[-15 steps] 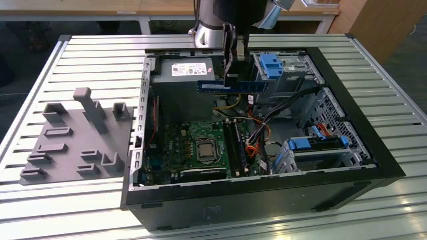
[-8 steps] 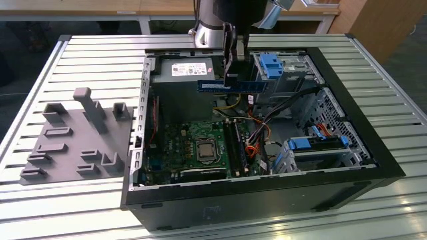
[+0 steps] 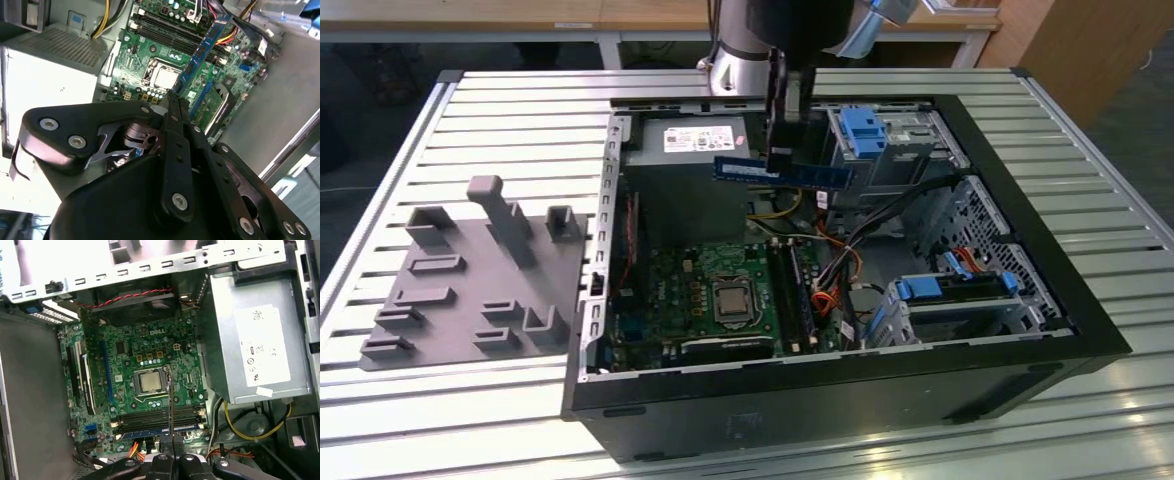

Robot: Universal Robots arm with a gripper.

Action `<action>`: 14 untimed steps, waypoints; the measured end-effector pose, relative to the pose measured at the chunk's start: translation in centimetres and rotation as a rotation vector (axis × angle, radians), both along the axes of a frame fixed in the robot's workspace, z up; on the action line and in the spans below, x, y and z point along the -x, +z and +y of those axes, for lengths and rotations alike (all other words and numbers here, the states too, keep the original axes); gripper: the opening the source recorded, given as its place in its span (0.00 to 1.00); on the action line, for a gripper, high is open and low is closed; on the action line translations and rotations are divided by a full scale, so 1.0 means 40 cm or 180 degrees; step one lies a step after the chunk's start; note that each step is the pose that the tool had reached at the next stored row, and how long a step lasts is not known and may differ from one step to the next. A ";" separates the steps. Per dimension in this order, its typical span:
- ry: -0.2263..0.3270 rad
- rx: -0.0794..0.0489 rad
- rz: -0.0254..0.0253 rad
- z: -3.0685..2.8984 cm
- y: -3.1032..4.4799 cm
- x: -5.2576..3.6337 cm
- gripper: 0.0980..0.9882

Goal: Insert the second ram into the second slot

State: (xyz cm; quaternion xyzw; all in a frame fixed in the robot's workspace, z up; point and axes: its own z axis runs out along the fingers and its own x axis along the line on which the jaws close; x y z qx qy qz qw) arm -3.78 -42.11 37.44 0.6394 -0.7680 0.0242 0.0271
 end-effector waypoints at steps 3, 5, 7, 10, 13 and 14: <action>-0.0148 -0.0004 0.0000 0.000 0.000 0.000 0.02; -0.0247 -0.0006 0.0000 0.000 -0.001 0.000 0.02; -0.0349 -0.0009 0.0000 0.000 -0.001 0.000 0.02; -0.0497 -0.0012 0.0000 0.000 -0.002 0.000 0.02; -0.0648 -0.0016 0.0000 0.000 -0.002 0.000 0.02; -0.0698 -0.0016 0.0000 0.000 -0.003 0.000 0.02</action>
